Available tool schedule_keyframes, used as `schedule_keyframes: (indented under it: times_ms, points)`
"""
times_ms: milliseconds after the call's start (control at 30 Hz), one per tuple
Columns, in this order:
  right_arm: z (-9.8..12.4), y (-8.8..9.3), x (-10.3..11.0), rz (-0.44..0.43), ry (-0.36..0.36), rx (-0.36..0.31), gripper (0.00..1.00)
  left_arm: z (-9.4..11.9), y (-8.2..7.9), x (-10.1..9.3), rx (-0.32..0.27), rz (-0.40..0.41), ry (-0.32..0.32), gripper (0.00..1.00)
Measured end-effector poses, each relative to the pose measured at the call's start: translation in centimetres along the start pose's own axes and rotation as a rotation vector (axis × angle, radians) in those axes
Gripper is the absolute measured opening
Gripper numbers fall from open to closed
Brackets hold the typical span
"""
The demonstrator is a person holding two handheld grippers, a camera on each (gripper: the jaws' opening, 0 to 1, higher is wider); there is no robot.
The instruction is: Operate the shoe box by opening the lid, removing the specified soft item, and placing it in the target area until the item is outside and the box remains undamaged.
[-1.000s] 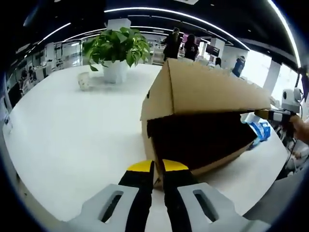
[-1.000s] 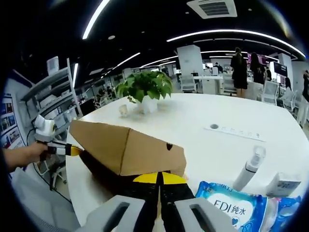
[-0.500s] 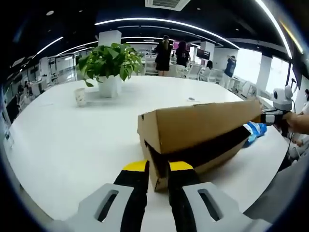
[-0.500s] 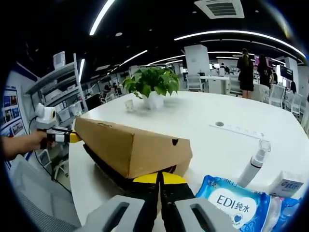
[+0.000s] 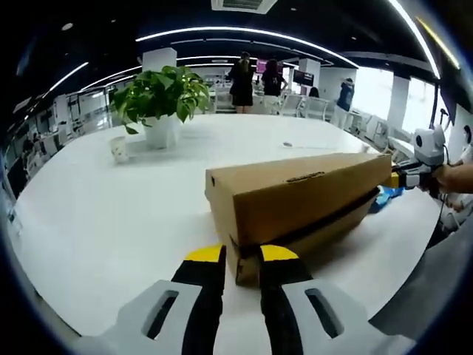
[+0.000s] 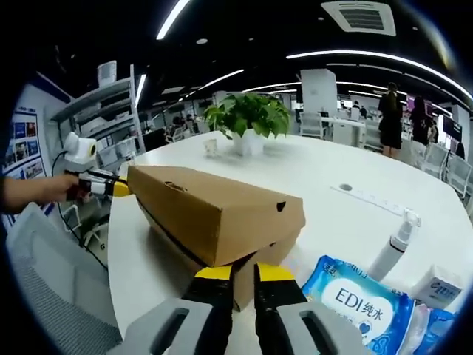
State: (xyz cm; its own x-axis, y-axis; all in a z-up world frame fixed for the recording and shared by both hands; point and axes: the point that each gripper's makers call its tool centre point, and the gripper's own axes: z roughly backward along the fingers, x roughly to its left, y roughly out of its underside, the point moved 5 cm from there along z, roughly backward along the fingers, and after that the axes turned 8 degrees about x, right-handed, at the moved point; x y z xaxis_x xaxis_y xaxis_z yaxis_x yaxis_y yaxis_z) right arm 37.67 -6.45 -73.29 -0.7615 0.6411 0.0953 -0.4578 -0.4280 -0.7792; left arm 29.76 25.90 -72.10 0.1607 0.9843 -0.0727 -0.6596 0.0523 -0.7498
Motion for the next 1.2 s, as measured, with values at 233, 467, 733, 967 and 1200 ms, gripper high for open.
schedule_keyframes:
  times_ms: [233, 467, 733, 967, 1200]
  points:
    - [-0.09, 0.26, 0.24, 0.051, -0.002, 0.003, 0.07, -0.15, 0.42, -0.09, 0.014, -0.011, 0.001, 0.17]
    - [0.12, 0.2, 0.05, 0.031, -0.016, -0.005, 0.1, -0.15, 0.48, -0.1, 0.01, -0.003, 0.002, 0.19]
    - [0.21, 0.34, 0.31, 0.048, -0.04, -0.012, 0.1, -0.26, 0.38, -0.18, 0.003, -0.004, 0.009, 0.18]
    - [0.1, 0.4, 0.27, 0.063, -0.045, -0.018, 0.12, -0.29, 0.49, -0.19, 0.005, -0.008, 0.007, 0.18]
    - [0.23, 0.53, 0.56, 0.072, -0.075, -0.032, 0.14, -0.28, 0.48, -0.28, 0.009, -0.019, 0.007, 0.17]
